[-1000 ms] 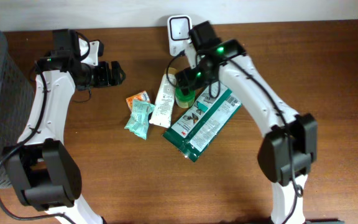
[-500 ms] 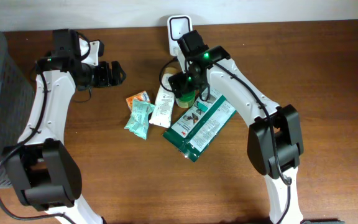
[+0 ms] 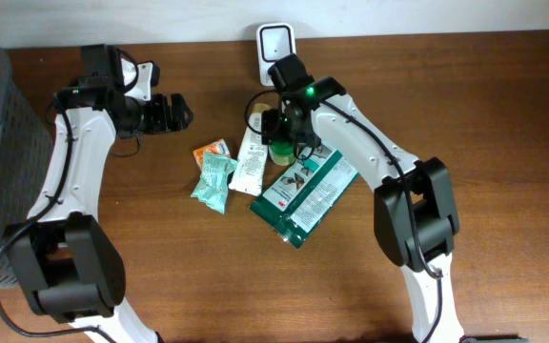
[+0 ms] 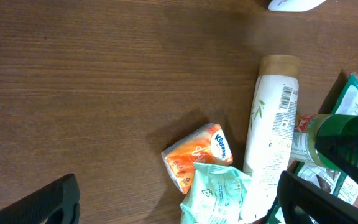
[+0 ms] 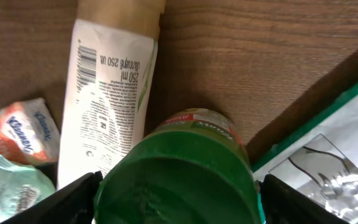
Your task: Scan the item barcode
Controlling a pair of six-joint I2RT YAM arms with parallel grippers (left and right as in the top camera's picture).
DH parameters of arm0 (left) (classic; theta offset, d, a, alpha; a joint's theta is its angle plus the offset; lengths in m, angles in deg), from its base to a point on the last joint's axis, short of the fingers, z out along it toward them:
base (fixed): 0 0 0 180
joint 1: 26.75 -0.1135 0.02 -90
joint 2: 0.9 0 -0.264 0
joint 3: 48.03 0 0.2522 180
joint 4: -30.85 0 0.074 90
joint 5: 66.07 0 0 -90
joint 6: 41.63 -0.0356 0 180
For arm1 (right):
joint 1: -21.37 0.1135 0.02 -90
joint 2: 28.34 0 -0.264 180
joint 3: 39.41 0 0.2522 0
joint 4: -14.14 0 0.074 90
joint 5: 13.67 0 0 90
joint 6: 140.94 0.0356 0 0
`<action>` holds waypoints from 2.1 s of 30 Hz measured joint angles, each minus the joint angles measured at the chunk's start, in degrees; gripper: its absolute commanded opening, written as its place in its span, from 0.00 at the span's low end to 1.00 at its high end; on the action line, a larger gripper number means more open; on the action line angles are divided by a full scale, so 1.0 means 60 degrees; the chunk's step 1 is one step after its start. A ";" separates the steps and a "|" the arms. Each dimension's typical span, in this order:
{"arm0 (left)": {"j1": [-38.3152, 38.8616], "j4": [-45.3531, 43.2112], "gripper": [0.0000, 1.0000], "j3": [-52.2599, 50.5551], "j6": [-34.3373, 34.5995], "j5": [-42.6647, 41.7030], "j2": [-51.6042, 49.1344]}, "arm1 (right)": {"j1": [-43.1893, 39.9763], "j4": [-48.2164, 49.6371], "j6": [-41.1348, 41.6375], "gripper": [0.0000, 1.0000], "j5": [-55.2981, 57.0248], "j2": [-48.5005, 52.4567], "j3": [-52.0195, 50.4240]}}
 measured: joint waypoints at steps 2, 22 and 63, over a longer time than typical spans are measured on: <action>0.0004 -0.0004 0.99 0.0000 0.0000 0.0000 0.0000 | 0.0018 0.0004 -0.0178 0.57 0.0004 0.0015 -0.0004; 0.0004 -0.0004 0.99 0.0000 0.0000 0.0000 0.0000 | 0.0025 -0.1377 -1.1486 0.47 -0.0637 -0.0058 0.0295; 0.0004 -0.0004 0.99 0.0000 0.0004 0.0000 0.0000 | -0.0412 -0.1967 -0.3963 0.98 -0.1177 -0.0288 0.2575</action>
